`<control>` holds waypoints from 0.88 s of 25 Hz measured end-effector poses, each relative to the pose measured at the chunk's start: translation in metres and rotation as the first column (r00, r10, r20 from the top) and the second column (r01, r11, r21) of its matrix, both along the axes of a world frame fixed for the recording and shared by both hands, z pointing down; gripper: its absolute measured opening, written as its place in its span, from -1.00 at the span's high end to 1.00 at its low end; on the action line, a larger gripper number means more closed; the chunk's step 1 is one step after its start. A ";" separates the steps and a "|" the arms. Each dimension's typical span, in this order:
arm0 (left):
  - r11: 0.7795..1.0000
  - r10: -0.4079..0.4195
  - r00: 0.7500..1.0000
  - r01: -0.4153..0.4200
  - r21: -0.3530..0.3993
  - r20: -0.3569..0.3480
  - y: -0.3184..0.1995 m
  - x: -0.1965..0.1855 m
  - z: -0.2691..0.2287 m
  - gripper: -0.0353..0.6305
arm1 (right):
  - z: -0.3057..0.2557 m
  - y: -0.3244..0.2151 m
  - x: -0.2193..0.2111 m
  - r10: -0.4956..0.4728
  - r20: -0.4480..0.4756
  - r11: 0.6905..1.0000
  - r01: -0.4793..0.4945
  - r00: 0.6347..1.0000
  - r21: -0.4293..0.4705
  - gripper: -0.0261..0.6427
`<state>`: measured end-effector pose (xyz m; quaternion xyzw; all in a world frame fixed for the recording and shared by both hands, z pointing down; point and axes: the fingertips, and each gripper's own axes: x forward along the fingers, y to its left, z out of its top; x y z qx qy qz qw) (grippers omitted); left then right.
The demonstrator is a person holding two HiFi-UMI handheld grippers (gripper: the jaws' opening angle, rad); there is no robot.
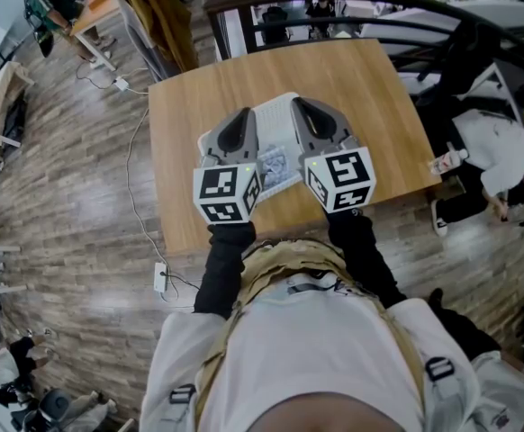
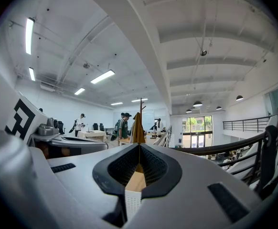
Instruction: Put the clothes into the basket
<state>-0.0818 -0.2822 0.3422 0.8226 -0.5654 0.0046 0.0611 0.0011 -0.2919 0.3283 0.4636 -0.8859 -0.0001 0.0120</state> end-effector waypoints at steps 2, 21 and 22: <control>1.000 -0.006 1.000 0.006 0.000 0.002 0.002 -0.002 0.000 0.89 | -0.001 0.002 0.000 0.001 0.003 1.000 -0.001 1.000 0.003 0.86; 0.999 -0.039 0.999 0.039 -0.010 0.025 0.009 -0.016 0.006 0.89 | 0.004 0.009 -0.012 -0.004 0.007 1.000 0.004 1.000 -0.012 0.86; 0.999 -0.039 0.999 0.039 -0.010 0.025 0.009 -0.016 0.006 0.89 | 0.005 0.009 -0.013 -0.005 0.006 1.000 0.005 1.000 -0.012 0.86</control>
